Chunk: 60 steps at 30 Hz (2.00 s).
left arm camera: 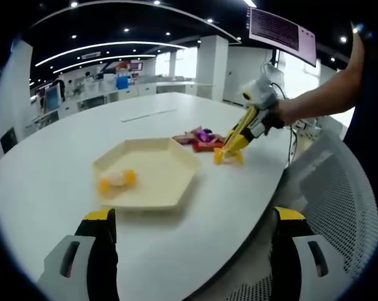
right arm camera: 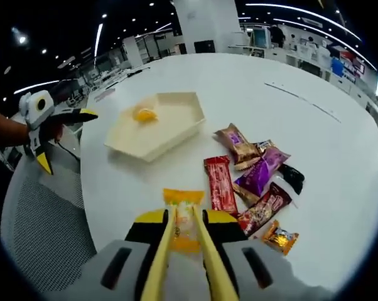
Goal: Place the target food into the container with the food tongs after gripping and lifting it, then release it inside without dropping or visibly crushing the food.
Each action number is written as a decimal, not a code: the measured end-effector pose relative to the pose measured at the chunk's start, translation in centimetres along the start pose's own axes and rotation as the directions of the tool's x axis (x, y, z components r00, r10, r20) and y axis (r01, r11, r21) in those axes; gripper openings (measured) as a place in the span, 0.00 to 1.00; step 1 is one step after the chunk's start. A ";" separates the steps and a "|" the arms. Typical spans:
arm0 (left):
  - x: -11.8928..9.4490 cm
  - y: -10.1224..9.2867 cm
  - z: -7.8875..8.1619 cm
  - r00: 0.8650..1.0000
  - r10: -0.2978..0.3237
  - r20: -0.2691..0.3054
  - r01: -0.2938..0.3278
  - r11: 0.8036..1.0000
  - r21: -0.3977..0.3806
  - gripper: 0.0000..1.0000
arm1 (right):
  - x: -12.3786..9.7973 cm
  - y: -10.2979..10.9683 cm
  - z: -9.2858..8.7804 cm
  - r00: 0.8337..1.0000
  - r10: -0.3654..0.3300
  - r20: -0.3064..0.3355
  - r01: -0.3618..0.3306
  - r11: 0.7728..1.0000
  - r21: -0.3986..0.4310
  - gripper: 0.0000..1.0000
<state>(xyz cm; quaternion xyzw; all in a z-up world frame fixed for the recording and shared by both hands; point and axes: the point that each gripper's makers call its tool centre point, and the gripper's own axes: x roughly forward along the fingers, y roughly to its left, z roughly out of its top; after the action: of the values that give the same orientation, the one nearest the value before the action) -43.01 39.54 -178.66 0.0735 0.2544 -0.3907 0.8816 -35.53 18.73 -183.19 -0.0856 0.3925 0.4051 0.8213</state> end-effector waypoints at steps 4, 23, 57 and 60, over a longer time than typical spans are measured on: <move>0.0 0.0 0.0 1.000 0.001 0.001 -0.001 1.000 0.000 0.99 | -0.3 0.0 0.1 1.000 0.002 0.001 -0.002 1.000 0.014 0.19; 0.0 0.1 0.1 1.000 0.003 0.009 -0.003 1.000 0.002 0.99 | -3.8 -2.0 4.2 0.997 -0.041 0.060 0.039 0.999 0.027 0.18; -0.2 0.2 0.5 0.999 0.016 0.029 -0.016 1.000 0.019 1.00 | -3.8 -0.3 12.9 0.989 -0.019 0.146 0.027 0.998 -0.051 0.17; -0.2 0.3 0.6 0.999 0.019 0.031 -0.019 1.000 0.019 1.00 | -3.2 0.5 13.9 0.989 -0.005 0.150 0.014 0.998 -0.062 0.18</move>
<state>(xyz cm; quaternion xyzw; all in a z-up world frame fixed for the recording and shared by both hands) -42.70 39.72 -178.06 0.0782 0.2363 -0.3858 0.8884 -29.09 23.50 -171.42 -0.0824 0.3163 0.4187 0.8473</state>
